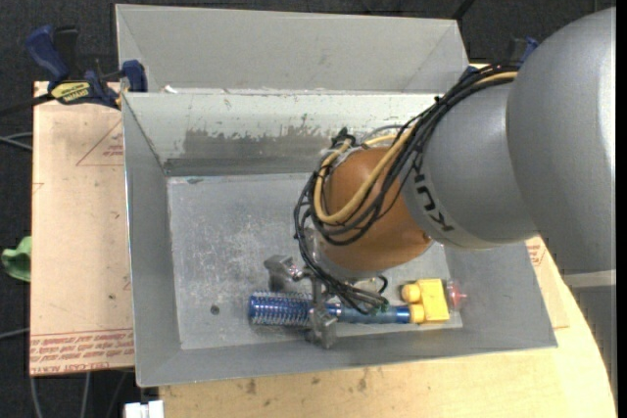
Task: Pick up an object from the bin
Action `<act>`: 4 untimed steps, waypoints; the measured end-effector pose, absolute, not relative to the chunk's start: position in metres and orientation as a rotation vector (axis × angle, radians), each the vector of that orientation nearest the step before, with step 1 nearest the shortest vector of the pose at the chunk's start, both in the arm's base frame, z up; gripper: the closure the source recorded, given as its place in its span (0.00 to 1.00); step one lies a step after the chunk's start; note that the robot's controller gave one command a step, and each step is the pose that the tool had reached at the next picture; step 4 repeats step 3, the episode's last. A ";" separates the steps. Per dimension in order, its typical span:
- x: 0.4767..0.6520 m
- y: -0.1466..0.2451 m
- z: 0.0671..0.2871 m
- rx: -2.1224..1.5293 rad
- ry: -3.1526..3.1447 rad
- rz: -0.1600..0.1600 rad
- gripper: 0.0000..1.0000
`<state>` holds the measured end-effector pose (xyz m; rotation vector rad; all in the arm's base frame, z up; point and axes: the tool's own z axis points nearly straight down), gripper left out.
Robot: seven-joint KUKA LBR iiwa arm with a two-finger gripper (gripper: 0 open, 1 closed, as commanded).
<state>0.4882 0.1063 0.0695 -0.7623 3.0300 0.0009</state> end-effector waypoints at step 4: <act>0.502 0.094 0.242 -0.775 3.036 0.000 1.00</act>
Offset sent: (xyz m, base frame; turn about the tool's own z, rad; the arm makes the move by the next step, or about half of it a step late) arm 0.0000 0.0000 0.0000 0.0000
